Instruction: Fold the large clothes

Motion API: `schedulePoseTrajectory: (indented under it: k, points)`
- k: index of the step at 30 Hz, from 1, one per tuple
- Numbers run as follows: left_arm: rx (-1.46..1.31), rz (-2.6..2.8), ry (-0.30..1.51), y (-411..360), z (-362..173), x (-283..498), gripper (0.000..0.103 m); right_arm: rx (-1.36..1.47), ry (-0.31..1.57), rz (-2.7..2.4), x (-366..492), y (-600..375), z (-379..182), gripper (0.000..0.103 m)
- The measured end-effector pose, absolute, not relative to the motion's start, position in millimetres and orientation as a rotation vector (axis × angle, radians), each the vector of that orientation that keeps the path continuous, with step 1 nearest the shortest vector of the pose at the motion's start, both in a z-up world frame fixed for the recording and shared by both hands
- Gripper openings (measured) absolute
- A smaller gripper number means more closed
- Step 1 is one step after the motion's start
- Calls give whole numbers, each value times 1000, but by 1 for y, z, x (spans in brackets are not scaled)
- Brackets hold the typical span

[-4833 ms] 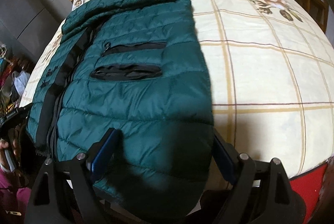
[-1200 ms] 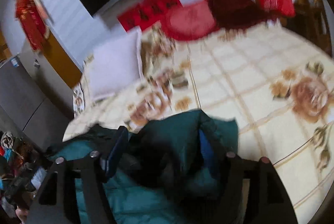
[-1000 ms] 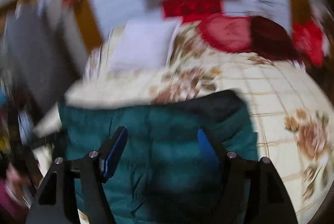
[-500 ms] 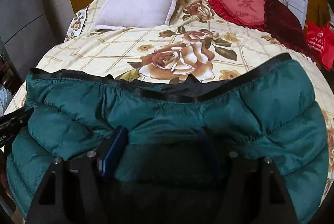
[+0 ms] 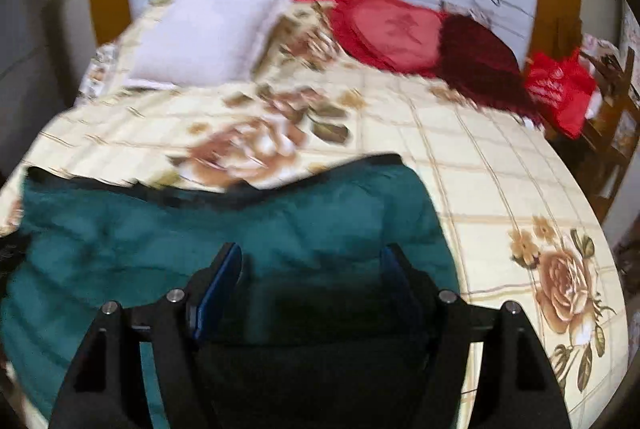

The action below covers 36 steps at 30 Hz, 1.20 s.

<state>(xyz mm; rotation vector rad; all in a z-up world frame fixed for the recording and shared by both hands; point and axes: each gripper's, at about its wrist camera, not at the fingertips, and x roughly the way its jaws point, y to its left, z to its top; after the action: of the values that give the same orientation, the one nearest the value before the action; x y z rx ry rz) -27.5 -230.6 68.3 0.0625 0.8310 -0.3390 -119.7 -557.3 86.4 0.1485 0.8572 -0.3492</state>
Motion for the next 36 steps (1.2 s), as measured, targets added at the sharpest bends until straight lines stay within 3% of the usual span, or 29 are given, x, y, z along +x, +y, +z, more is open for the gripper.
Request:
schedulePoseTrajectory:
  k: [8, 18, 27, 36]
  points:
    - [82, -322, 812, -238, 65, -25, 79, 194, 853, -342, -116, -565, 65, 79]
    - [61, -327, 808, -226, 80, -40, 79, 211, 754, -166, -178, -515, 126, 79]
    - [110, -346, 762, -214, 102, -75, 79, 192, 858, -190, -173, -490, 87, 80]
    - [93, -369, 738, -196, 114, -106, 79, 210, 802, -190, -218, -483, 121, 80]
